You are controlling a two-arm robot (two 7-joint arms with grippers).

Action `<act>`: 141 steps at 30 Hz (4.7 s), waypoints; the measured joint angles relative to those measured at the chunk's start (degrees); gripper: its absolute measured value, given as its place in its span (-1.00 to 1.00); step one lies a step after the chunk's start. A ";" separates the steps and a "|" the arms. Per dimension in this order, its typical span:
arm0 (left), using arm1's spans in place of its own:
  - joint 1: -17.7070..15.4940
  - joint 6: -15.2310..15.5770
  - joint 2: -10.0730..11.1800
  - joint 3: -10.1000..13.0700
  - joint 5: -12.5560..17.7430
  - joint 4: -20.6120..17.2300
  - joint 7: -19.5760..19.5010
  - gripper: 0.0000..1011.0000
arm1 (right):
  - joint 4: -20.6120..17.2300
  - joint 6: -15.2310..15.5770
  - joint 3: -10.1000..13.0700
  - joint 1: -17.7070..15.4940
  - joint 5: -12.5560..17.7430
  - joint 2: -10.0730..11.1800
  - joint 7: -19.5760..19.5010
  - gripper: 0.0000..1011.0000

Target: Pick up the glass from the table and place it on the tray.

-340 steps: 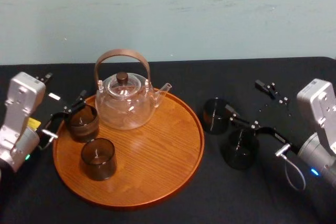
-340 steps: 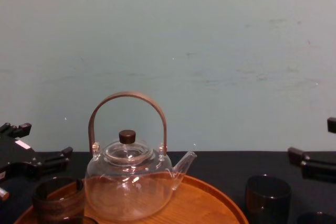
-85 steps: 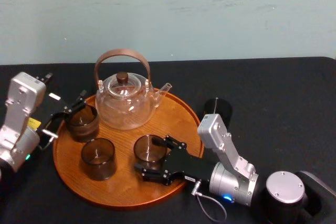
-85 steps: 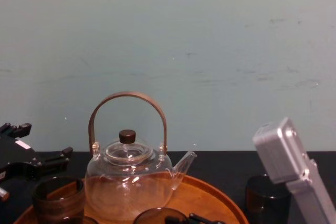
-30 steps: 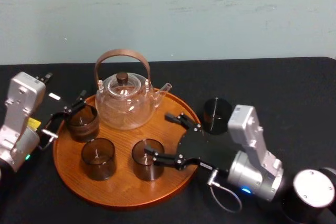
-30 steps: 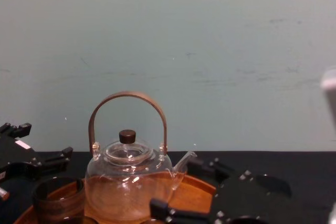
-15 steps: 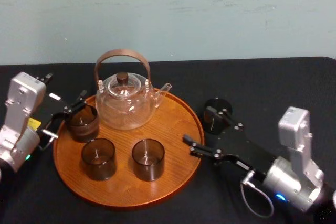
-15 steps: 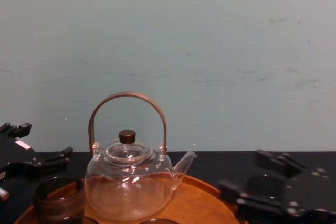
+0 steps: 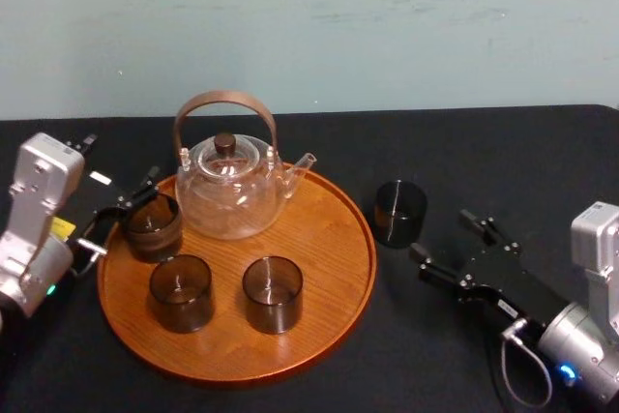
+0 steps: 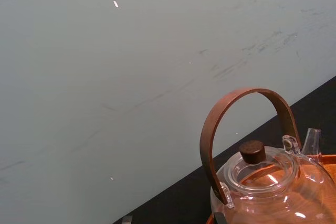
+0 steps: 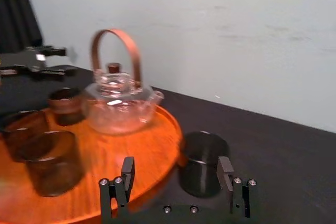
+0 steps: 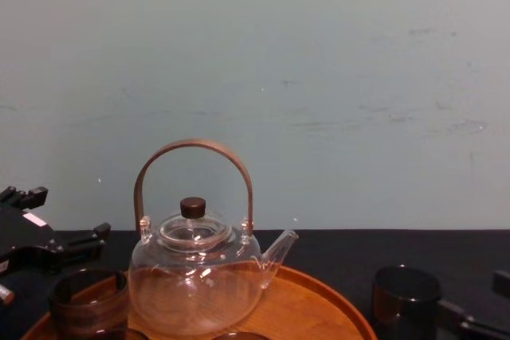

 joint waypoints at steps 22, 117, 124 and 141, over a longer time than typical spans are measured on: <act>0.00 0.00 0.00 0.00 0.00 0.00 0.00 0.98 | 11.12 3.08 -0.55 9.13 -3.36 -3.65 1.24 0.98; 0.00 0.00 0.00 0.00 0.00 0.00 0.00 0.98 | 35.83 -1.22 -6.06 28.14 -5.90 -10.53 8.25 0.98; 0.00 0.00 0.00 0.00 0.00 0.00 0.00 0.98 | 38.87 -2.26 -6.28 29.89 -5.89 -11.44 9.13 0.98; 0.00 0.00 0.00 0.00 0.00 0.00 0.00 0.98 | 43.02 -3.90 -6.24 32.26 -5.99 -12.74 10.05 0.98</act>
